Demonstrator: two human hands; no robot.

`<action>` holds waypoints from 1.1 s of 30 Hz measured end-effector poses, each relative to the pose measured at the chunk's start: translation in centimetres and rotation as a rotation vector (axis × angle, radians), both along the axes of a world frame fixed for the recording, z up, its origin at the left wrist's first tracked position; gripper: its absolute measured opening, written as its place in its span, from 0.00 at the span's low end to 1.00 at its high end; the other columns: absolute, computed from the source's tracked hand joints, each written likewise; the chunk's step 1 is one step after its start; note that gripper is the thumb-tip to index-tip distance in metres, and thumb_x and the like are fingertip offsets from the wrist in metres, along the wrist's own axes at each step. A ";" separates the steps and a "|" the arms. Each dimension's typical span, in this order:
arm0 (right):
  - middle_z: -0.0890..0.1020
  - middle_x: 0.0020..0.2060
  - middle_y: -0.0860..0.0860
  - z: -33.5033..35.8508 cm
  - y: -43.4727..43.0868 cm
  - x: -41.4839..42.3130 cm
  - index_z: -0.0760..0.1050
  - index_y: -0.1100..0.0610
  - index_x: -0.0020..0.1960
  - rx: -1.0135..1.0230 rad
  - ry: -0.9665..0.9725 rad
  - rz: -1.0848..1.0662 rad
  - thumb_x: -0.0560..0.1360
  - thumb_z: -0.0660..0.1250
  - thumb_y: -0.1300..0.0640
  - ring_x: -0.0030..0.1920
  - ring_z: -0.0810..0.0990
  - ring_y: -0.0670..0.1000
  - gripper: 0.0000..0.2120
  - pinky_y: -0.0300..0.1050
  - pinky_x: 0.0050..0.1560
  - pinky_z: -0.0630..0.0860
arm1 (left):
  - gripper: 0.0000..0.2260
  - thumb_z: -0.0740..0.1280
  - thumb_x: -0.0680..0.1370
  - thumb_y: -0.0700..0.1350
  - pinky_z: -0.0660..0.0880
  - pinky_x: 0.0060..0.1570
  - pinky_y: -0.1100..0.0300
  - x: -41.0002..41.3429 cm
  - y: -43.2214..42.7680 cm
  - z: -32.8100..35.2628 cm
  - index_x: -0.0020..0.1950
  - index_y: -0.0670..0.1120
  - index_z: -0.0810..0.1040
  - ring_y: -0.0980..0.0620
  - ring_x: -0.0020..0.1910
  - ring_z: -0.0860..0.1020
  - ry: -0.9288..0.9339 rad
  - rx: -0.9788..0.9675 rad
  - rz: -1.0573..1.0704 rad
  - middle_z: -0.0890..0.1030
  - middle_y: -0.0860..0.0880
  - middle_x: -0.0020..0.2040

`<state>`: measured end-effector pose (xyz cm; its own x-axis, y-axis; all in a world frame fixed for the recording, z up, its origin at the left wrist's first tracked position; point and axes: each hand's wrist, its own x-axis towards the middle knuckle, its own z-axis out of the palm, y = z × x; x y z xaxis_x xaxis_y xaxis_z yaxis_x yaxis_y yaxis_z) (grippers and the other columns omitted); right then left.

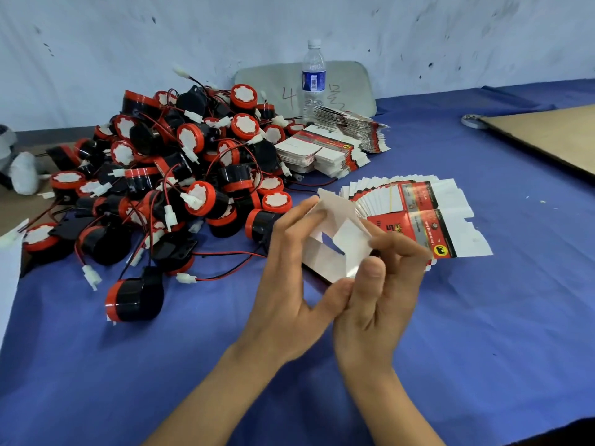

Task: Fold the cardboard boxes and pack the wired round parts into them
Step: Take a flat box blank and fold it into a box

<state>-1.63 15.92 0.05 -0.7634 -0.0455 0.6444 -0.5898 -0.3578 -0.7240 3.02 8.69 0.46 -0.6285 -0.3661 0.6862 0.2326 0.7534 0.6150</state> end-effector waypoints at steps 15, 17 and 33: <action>0.82 0.41 0.53 2.2 -0.4 -4.0 0.81 0.56 0.46 0.211 -0.605 0.623 0.71 0.67 0.44 0.43 0.79 0.51 0.16 0.48 0.44 0.75 | 0.16 0.59 0.80 0.59 0.70 0.62 0.42 -1.1 -3.5 -1.9 0.55 0.48 0.75 0.39 0.66 0.69 0.176 -0.287 0.055 0.69 0.44 0.63; 0.83 0.43 0.51 3.0 -0.2 -5.4 0.79 0.59 0.54 0.330 -0.637 0.824 0.70 0.69 0.46 0.44 0.80 0.49 0.20 0.43 0.41 0.77 | 0.20 0.59 0.79 0.62 0.71 0.62 0.43 -1.2 -4.2 -2.0 0.55 0.47 0.75 0.40 0.64 0.70 0.189 -0.320 0.030 0.69 0.44 0.62; 0.83 0.45 0.52 3.9 -1.3 -7.3 0.75 0.47 0.54 0.546 -0.561 1.181 0.64 0.71 0.62 0.42 0.81 0.53 0.21 0.46 0.38 0.78 | 0.22 0.71 0.72 0.60 0.72 0.58 0.52 -0.9 -4.6 -2.1 0.51 0.47 0.65 0.45 0.61 0.71 0.367 -0.115 -0.032 0.66 0.54 0.57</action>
<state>-8.96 14.65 3.93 -0.2466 -0.9686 -0.0328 0.2628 -0.0343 -0.9642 2.13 4.05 -1.68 -0.3431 -0.2576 0.9033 0.4461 0.8016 0.3981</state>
